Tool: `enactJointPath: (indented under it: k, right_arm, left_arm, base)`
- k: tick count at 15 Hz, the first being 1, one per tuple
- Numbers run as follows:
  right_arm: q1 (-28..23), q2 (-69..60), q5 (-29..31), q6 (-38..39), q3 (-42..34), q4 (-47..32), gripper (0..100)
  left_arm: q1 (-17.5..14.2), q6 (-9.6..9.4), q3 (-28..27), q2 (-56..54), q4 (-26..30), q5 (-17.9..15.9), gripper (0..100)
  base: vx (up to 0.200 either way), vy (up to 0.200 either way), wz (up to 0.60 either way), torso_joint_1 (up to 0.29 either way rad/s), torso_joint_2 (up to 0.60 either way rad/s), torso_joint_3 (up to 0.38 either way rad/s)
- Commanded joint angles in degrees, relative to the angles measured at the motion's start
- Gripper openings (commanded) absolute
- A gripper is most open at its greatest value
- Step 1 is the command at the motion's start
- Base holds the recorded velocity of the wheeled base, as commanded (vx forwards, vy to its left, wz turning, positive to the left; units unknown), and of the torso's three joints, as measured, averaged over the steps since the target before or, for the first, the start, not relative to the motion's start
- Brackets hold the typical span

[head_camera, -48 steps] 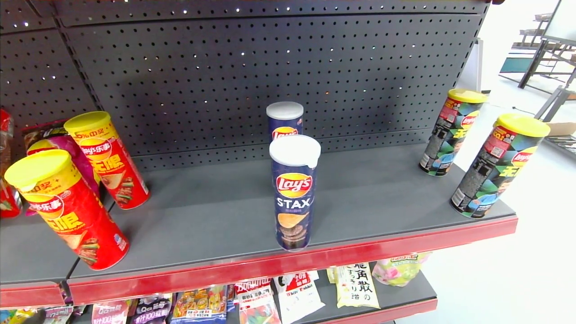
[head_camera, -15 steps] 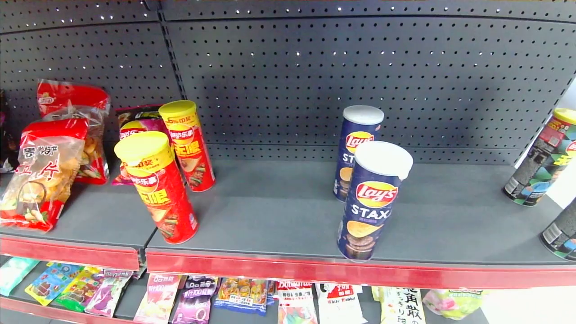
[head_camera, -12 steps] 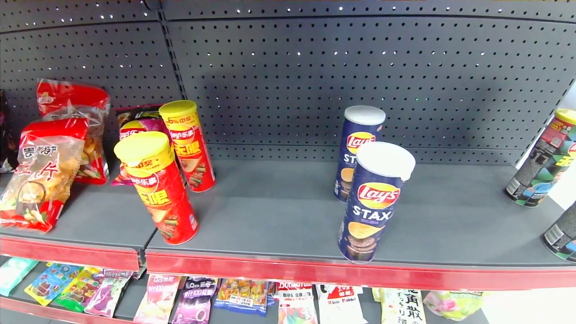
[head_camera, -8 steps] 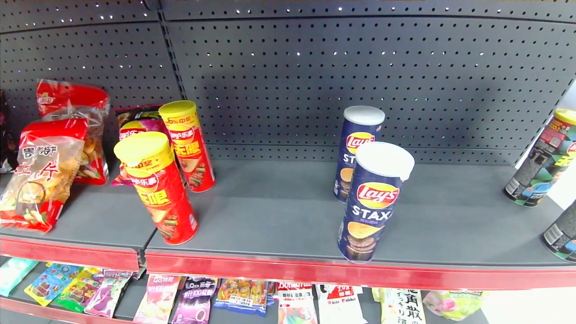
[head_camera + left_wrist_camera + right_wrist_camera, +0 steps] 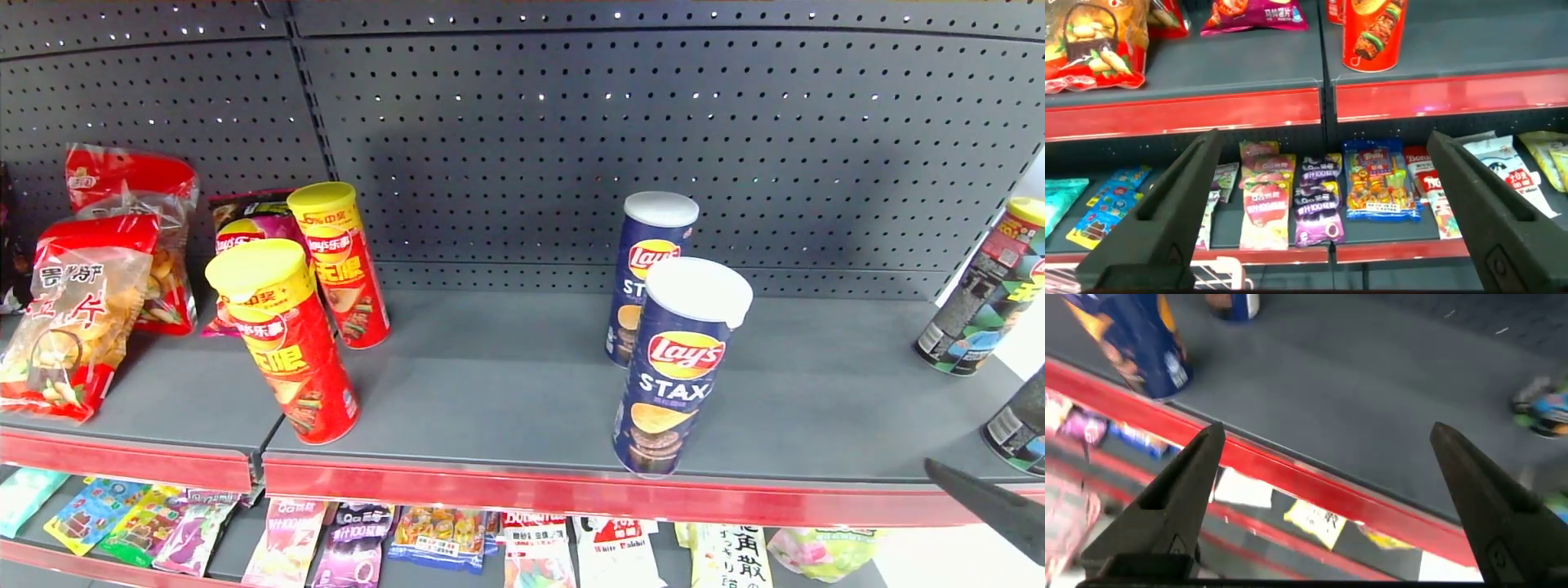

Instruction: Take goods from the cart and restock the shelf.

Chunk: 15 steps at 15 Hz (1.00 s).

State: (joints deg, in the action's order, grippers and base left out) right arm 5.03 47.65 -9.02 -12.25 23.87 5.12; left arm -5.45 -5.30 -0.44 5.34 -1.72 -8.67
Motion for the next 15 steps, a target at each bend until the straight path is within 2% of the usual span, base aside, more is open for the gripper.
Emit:
enactJointPath:
  k: [1,3,7,8,15]
  right_arm:
    - [1.64,12.55,1.9,-2.51,0.21,1.82,100]
    - [2.96,18.09,4.8,-5.06,1.18,2.26,100]
    - [5.6,24.68,5.15,-5.15,1.88,7.71,100]
    - [7.71,28.81,5.15,-4.71,2.76,12.11,100]
    - [13.69,34.09,4.98,-3.66,6.45,12.46,100]
  left_arm:
    - [0.0,0.03,0.0,0.11,-0.04,0.32,100]
    - [0.0,0.03,0.0,0.2,-0.04,0.76,100]
    - [0.0,0.03,0.0,0.2,0.05,0.67,100]
    - [0.0,0.03,-0.09,0.2,0.05,0.67,100]
    - [0.0,0.03,-0.09,0.2,0.05,0.67,100]
  base:
    - [0.0,0.0,0.0,0.0,0.0,0.0]
    - [0.0,0.0,0.0,0.0,0.0,0.0]
    - [0.0,0.0,0.0,0.0,0.0,0.0]
    - [0.0,0.0,0.0,0.0,0.0,0.0]
    - [0.0,0.0,0.0,0.0,0.0,0.0]
